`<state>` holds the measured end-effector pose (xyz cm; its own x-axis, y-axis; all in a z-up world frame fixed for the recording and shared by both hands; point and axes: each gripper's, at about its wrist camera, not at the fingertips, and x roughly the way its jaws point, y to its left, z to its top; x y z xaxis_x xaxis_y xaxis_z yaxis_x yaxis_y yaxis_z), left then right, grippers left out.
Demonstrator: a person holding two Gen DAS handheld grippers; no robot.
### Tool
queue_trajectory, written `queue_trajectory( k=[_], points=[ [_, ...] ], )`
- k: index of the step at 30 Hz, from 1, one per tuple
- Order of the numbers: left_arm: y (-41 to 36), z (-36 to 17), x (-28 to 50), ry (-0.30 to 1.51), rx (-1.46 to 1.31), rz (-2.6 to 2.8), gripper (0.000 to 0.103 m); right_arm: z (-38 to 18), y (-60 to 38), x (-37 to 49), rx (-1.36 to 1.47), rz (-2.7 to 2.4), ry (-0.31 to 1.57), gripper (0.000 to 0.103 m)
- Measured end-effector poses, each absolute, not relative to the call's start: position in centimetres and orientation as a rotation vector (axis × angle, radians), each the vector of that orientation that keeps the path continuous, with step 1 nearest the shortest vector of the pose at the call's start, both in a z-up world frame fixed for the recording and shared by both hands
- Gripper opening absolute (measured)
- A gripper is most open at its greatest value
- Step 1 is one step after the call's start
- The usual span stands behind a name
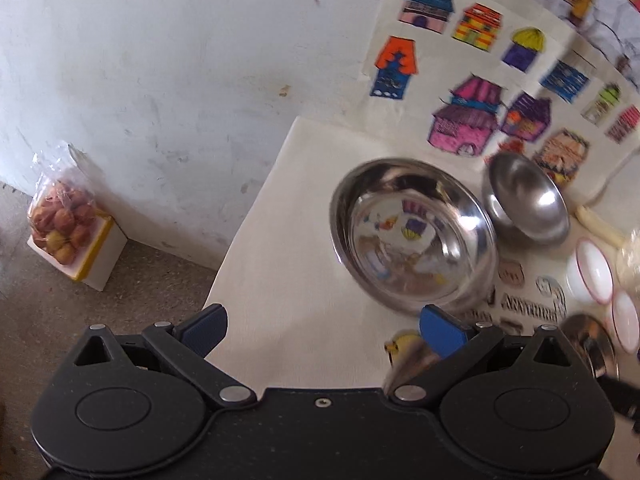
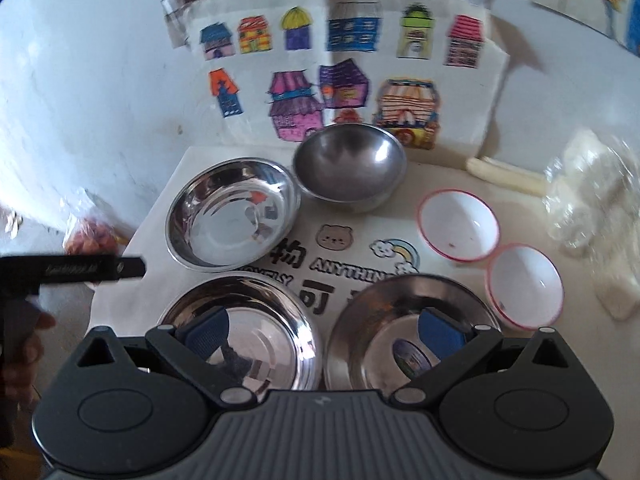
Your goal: Organize plates and bowls
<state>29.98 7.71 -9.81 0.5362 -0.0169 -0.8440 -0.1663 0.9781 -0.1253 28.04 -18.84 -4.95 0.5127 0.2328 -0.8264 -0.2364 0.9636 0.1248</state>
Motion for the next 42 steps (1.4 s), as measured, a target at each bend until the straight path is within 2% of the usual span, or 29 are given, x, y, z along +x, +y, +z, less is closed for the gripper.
queue_trajectory(
  k=[13,24,32,36,42],
  points=[
    [8.8,-9.8,36.2,0.992,-0.215,0.132,0.102,-9.0,-16.0,34.9,0.097,0.235,1.039,0.103],
    [9.3,-12.4,39.1,1.040,-0.236,0.123,0.101,-10.9,-15.4,36.9,0.193,0.277,1.098,0.102],
    [9.9,-13.2,40.9,1.048,-0.264,0.092,0.091,-11.5,-14.8,38.7,0.228,0.306,1.097,0.095],
    [9.9,-13.5,41.3,1.054,-0.277,0.070,0.082,-12.0,-14.6,39.4,0.242,0.305,1.105,0.089],
    [9.7,-13.9,41.8,1.054,-0.312,0.007,0.059,-12.6,-14.3,39.7,0.265,0.299,1.108,0.084]
  ],
)
